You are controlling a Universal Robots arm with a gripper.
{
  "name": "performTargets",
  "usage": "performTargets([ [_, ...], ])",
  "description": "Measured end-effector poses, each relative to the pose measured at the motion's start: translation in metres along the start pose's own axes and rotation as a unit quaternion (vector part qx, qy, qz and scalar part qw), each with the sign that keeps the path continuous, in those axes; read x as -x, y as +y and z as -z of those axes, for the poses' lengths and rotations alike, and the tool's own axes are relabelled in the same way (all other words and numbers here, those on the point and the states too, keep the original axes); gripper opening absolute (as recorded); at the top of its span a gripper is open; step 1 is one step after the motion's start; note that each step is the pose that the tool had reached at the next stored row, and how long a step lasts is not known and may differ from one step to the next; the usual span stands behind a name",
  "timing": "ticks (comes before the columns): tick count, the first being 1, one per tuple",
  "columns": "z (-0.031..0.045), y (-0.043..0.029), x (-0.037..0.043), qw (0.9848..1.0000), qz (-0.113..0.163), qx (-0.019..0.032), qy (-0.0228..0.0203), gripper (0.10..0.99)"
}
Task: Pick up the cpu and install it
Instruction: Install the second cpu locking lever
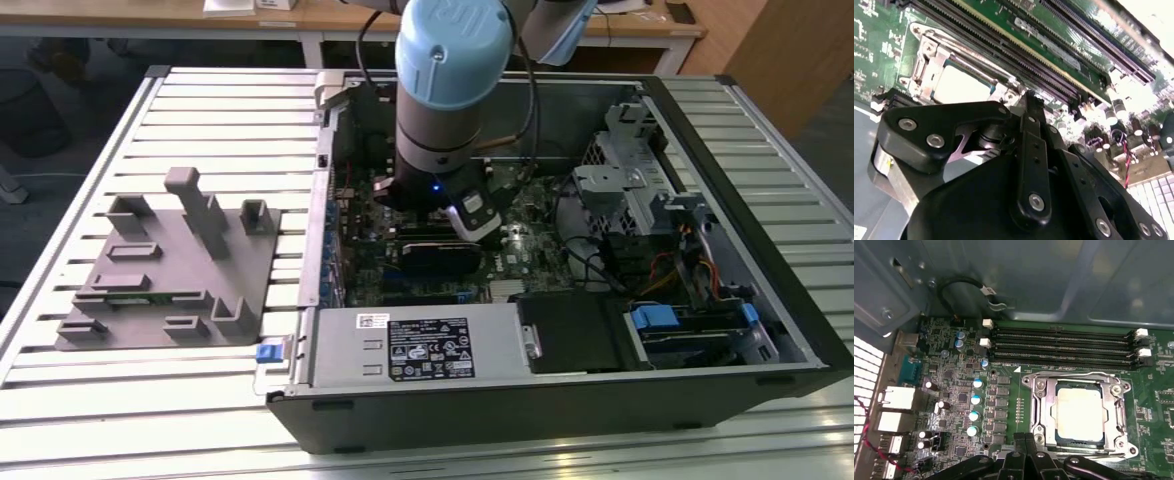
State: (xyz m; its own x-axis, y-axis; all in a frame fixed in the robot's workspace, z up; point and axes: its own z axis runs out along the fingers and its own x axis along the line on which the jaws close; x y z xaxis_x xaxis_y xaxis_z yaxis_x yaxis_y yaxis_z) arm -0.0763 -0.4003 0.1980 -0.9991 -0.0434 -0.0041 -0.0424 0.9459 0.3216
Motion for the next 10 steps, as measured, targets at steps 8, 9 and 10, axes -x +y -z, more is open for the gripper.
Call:
performTargets([
  [8,0.0079,0.0026,0.0001,1.0000,0.000,0.0009,0.0000,0.106],
  [9,0.0087,0.0029,0.0001,1.0000,0.000,0.0010,0.0000,0.106],
  [10,0.0096,0.0032,0.0001,1.0000,0.000,0.0010,0.0000,0.106],
])
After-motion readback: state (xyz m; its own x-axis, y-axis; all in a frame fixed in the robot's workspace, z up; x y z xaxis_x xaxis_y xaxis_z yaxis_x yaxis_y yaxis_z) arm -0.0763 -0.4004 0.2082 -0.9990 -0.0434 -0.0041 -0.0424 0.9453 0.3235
